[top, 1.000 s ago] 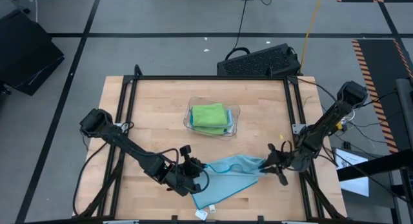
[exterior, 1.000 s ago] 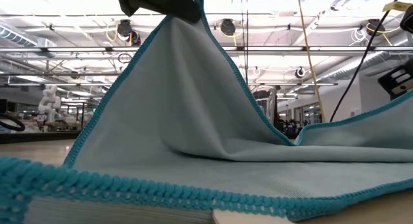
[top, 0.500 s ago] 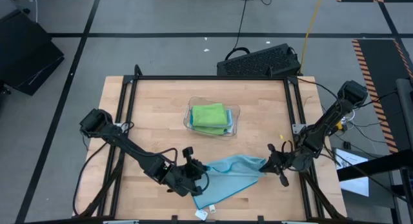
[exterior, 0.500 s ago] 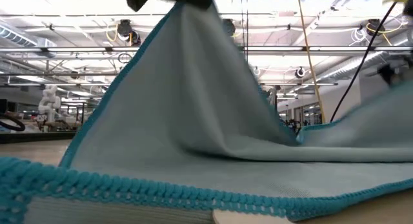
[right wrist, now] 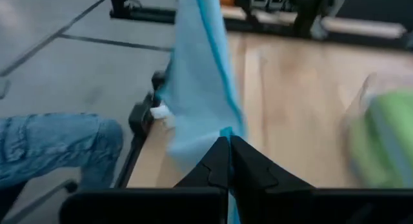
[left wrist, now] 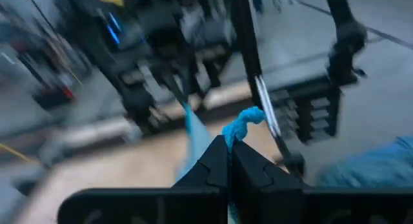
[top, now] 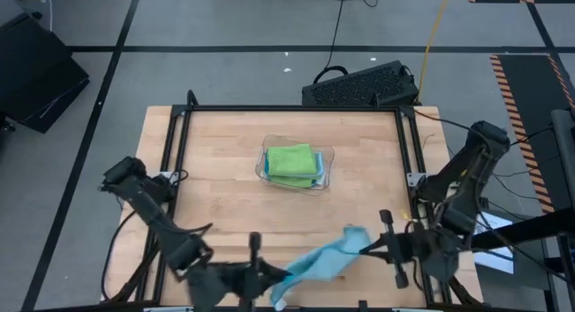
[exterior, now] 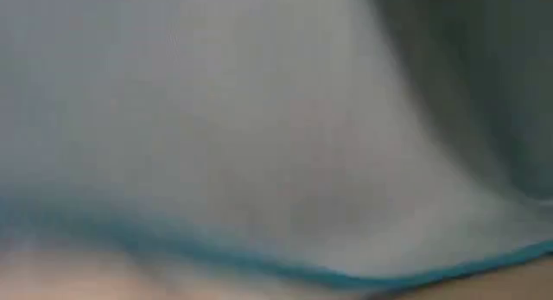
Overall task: Fold microfiber towels
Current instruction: Fold the blue microfiber cloth
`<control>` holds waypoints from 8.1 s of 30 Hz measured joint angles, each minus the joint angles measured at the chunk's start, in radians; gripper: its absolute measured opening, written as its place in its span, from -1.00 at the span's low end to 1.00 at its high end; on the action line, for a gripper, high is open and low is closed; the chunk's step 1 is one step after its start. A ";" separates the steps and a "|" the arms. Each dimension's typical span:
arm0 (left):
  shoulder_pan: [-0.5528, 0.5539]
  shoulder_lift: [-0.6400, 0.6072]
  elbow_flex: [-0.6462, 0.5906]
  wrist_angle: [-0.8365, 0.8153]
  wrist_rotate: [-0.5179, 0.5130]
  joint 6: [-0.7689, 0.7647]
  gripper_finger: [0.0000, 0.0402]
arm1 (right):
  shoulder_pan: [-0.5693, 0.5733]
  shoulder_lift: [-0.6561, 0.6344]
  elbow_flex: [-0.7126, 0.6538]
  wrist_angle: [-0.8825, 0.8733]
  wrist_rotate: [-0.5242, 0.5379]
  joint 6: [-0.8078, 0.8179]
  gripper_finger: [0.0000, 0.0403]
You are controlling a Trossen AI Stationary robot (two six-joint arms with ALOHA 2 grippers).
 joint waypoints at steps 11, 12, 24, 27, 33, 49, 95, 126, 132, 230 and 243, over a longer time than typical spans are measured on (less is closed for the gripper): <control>-0.109 -0.053 0.300 -0.357 -0.425 0.076 -0.98 | -0.001 0.074 0.363 -0.324 0.100 -0.023 -1.00; -0.101 -0.057 0.292 -0.432 -0.425 0.004 -0.98 | -0.012 0.066 0.348 -0.344 0.099 -0.010 -1.00; 0.065 -0.060 0.085 -1.249 -0.429 -0.885 -0.98 | -0.368 -0.114 -0.049 -0.338 0.094 -0.128 -1.00; 0.106 -0.060 0.036 -1.352 -0.414 -1.017 -0.98 | -0.511 -0.178 -0.132 -0.223 0.088 -0.267 -1.00; 0.149 -0.060 -0.055 -1.314 -0.300 -1.116 -0.98 | -0.665 -0.284 -0.311 0.060 -0.151 -0.414 -1.00; 0.000 -0.071 0.097 -0.568 -0.217 -0.388 -0.98 | -0.323 -0.318 -0.207 0.193 -0.197 -0.199 -1.00; 0.084 -0.073 -0.407 -0.955 -0.185 -0.926 -0.94 | -0.573 -0.342 -0.788 0.717 -0.441 -0.206 -0.98; 0.036 -0.073 -0.445 -0.907 -0.125 -1.071 -0.97 | -0.453 0.035 -0.897 1.257 -0.508 0.231 -0.98; 0.036 -0.073 -0.445 -0.850 -0.058 -1.070 -0.98 | -0.453 0.035 -0.897 1.256 -0.532 0.229 -0.98; 0.005 -0.072 -0.445 -0.699 0.079 -1.052 -0.82 | -0.369 0.224 -0.841 1.329 -0.567 0.300 -0.41; -0.026 -0.072 -0.445 -0.662 0.107 -1.097 -0.60 | -0.369 0.224 -0.842 1.329 -0.672 0.296 -0.16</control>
